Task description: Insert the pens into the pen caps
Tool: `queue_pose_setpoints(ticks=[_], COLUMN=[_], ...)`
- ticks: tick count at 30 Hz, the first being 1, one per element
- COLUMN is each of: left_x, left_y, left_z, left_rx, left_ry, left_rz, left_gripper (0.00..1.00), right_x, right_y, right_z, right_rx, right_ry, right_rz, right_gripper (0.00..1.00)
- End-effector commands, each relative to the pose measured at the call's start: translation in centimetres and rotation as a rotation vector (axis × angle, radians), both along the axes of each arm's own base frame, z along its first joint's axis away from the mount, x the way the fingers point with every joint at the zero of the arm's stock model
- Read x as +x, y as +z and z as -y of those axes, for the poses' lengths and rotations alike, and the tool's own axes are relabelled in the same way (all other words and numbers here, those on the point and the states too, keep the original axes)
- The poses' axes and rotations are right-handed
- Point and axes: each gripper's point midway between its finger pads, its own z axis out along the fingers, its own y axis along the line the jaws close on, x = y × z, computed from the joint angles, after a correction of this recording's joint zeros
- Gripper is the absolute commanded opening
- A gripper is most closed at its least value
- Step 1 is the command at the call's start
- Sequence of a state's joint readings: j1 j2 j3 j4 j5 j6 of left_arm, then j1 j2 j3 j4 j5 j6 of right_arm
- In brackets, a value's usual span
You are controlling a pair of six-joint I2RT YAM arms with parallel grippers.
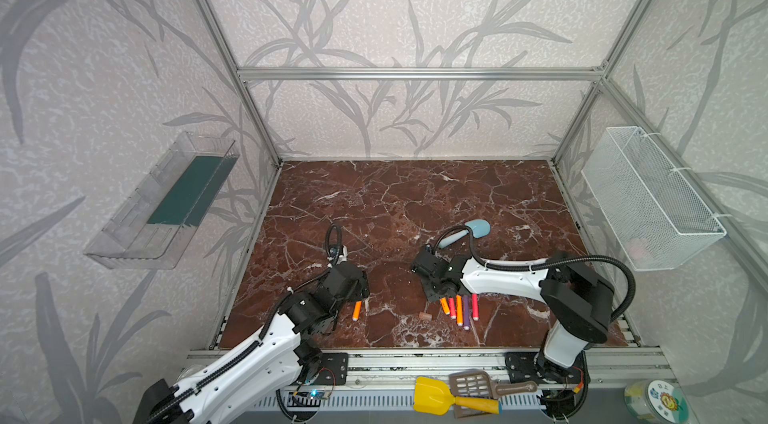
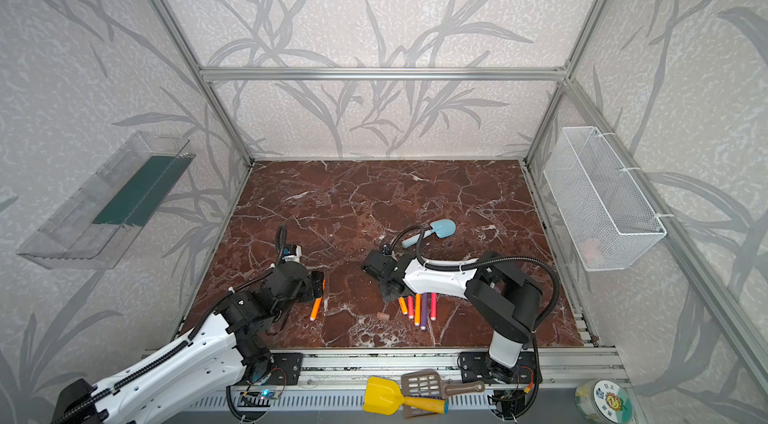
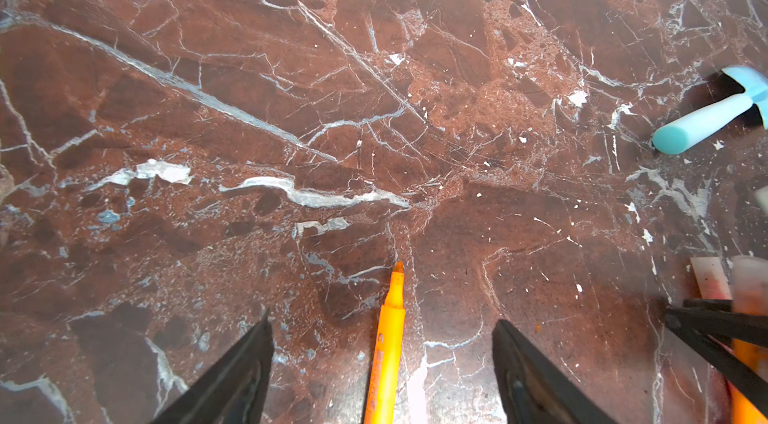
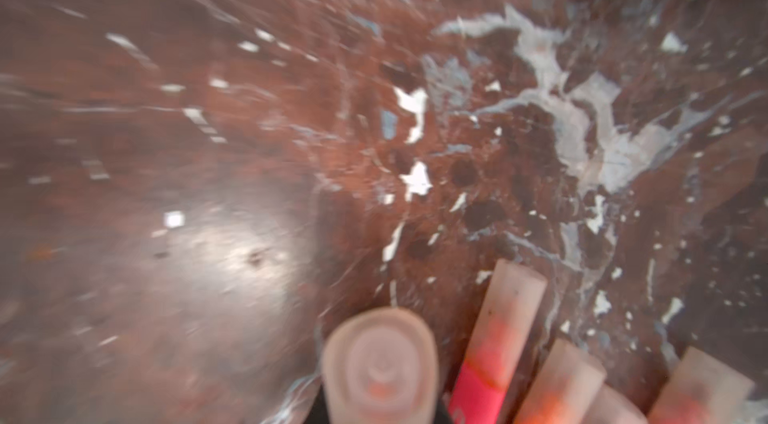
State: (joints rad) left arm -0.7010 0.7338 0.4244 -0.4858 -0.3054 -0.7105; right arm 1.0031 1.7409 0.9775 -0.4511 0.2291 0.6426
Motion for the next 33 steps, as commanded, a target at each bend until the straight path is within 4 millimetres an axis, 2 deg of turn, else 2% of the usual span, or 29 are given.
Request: queue_pose_setpoints(ticks=[1,6,11,16,17,21,27,33], left_x=[0.3,0.3,0.5,0.4,0.3,-0.7,-2.9,-3.6], left_y=[0.5,-1.3,-3.1,-4.7,-4.8,-5.8,-7.8,-8.3], left_z=[0.4,0.6,1.5,1.2,1.2,1.7,0.9,0.5], left_rx=[-0.034,0.005,0.029,0.089,0.091,0.053,0.002,-0.038], left_ry=[0.011,0.011,-0.004,0.008,0.008,-0.007,0.022,0.041], left_rz=[-0.001,-0.08,-0.154,-0.219,-0.232,-0.288,-0.324,-0.31], left_gripper=[0.83,0.78,0.73,0.68,0.66,0.59,0.54,0.51], right_x=[0.2,1.1,1.5,1.4,1.4,0.9,-1.7,-3.4], right_y=[-2.1,-2.4,-1.0,0.6,1.8,4.5,9.3,11.3], right_z=[1.6,2.0,2.9,3.0,2.7,2.2,1.5,1.3], right_rx=[-0.038,-0.064,-0.088,-0.066,-0.033,0.003,0.066,0.161], right_ry=[-0.033,-0.059,-0.07,-0.07,-0.067,-0.013,0.069,0.109], right_rz=[-0.037,-0.034,0.005,0.026,0.042,0.084,0.191,0.227], right_gripper=[0.1,0.12,0.23,0.29,0.31,0.33,0.37,0.39])
